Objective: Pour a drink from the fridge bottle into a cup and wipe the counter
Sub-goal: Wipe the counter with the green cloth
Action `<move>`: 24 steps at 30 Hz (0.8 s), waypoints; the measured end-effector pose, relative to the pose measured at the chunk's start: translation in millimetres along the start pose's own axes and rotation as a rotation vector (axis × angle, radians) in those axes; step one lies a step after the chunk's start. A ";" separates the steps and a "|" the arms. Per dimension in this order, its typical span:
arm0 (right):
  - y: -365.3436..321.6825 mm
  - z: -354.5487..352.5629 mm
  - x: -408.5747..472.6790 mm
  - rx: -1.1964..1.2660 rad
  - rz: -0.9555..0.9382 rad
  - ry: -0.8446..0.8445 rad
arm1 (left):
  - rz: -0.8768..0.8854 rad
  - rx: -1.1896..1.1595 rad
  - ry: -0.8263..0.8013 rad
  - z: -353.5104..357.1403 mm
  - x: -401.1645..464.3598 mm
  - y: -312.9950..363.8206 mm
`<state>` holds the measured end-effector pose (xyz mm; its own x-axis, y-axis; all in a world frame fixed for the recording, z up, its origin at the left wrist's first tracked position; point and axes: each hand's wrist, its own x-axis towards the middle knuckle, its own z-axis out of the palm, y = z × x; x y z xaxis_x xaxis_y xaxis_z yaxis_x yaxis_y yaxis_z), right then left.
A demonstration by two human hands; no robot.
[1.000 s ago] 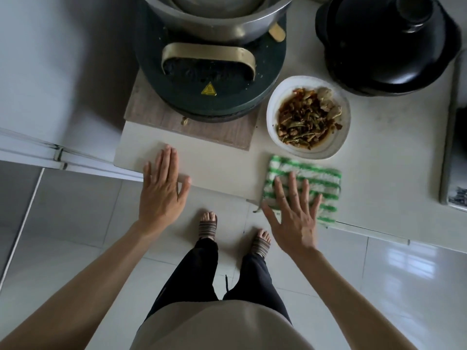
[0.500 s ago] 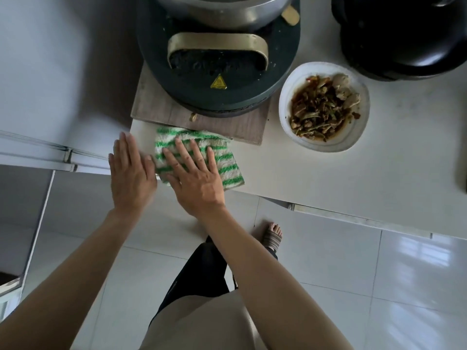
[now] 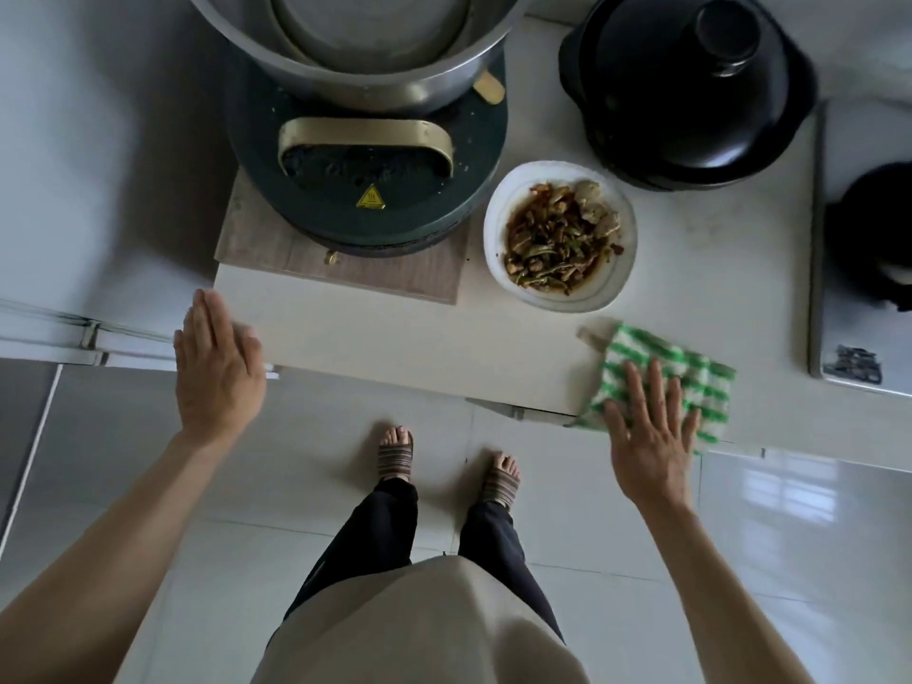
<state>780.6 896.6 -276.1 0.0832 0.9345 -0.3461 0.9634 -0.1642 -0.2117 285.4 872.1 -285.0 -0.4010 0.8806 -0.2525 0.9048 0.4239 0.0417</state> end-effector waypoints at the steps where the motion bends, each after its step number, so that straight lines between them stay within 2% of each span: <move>1: 22.7 -8.1 -1.8 0.008 0.056 0.007 | 0.015 0.017 -0.015 -0.3 0.4 -1.0; 3: 49.7 -19.1 -1.9 -0.005 0.099 0.003 | 0.028 0.024 -0.014 -0.5 0.7 -1.5; 6: 53.0 -17.5 5.0 0.008 0.104 -0.009 | -0.003 -0.095 0.039 -2.3 0.7 3.7; 9: 19.9 -3.3 11.5 0.069 0.193 0.030 | -0.058 -0.277 0.152 -5.2 -2.3 8.0; 12: -42.2 16.1 9.4 0.094 0.227 0.064 | -0.029 -0.142 0.058 -4.9 -2.8 7.1; 15: -115.1 39.8 -1.8 0.060 0.107 0.071 | 0.023 -0.015 0.000 -3.0 -1.6 3.9; 19: -215.7 72.4 -19.2 0.043 -0.183 -0.003 | 0.059 0.126 -0.046 -6.3 -0.8 6.9; 22: -277.8 90.1 -27.1 0.024 -0.403 -0.059 | 0.033 0.109 -0.059 -4.4 2.3 2.1; 24: -291.5 94.6 -25.8 -0.037 -0.497 -0.071 | 0.085 0.070 -0.020 -3.2 1.5 -1.6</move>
<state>473.5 890.5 -291.9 -0.4041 0.8730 -0.2731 0.8908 0.3077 -0.3344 282.9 873.4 -282.4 -0.3198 0.9081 -0.2704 0.9435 0.3312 -0.0036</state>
